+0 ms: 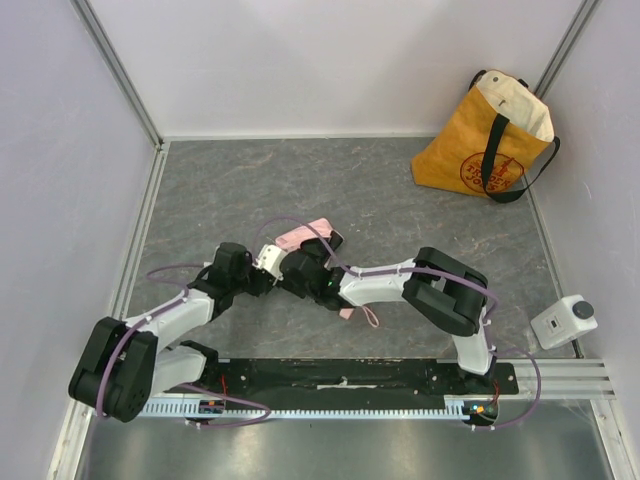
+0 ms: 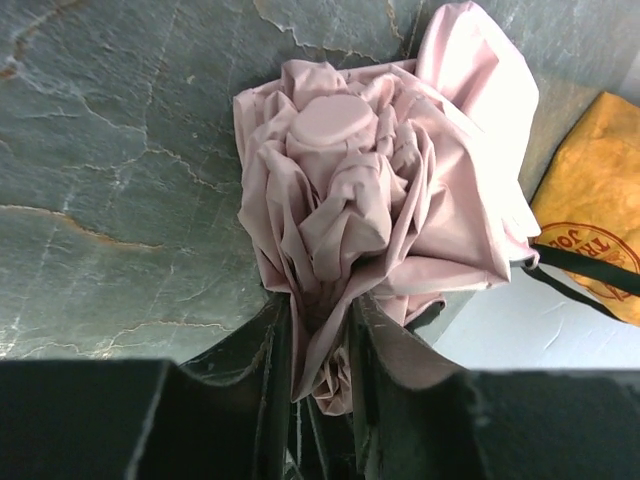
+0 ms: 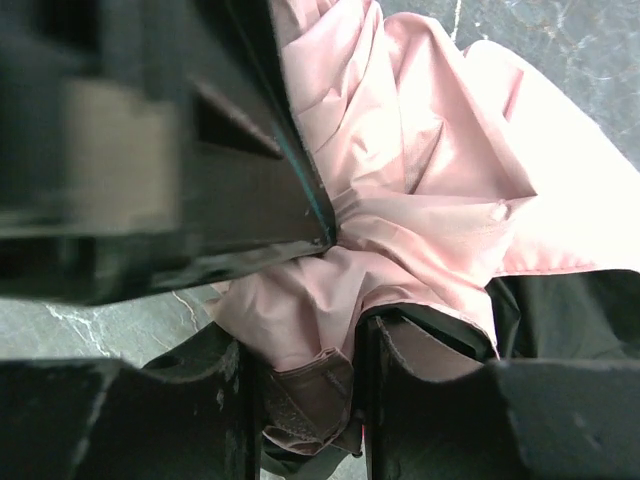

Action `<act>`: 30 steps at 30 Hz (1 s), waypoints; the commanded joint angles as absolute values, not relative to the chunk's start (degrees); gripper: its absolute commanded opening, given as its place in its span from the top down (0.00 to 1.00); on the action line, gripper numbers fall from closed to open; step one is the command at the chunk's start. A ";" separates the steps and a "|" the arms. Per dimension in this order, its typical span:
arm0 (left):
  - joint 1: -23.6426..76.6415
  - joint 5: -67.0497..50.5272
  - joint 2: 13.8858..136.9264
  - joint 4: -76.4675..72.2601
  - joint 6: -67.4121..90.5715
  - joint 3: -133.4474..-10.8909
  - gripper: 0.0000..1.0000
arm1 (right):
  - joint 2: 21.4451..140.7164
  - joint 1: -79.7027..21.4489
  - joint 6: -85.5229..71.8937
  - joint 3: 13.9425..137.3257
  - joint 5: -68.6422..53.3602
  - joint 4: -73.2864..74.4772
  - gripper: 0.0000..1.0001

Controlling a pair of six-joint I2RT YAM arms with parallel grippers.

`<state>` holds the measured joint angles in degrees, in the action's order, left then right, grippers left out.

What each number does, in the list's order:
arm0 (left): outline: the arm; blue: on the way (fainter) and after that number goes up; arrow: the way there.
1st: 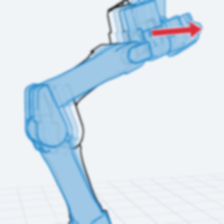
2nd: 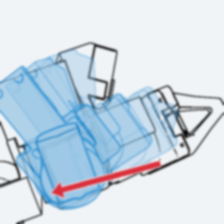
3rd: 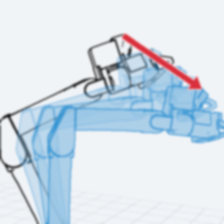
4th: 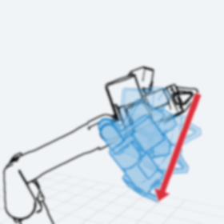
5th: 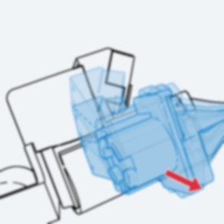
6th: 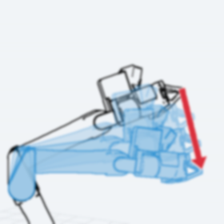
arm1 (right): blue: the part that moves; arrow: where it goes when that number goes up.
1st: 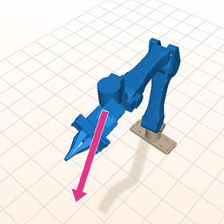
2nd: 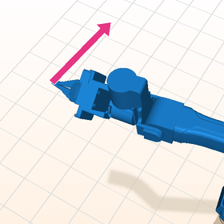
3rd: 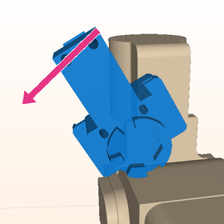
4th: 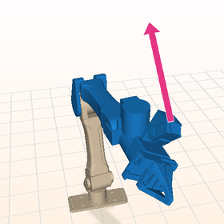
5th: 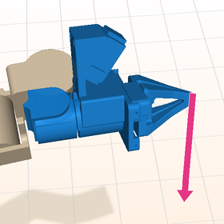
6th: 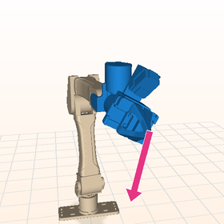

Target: Put away the umbrella

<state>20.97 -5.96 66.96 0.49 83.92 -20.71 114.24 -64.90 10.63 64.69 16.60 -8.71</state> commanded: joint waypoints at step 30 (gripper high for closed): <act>20.83 -5.97 39.71 -4.48 75.21 -3.17 0.08 | 140.10 -44.03 -1.48 74.26 -53.26 26.90 1.00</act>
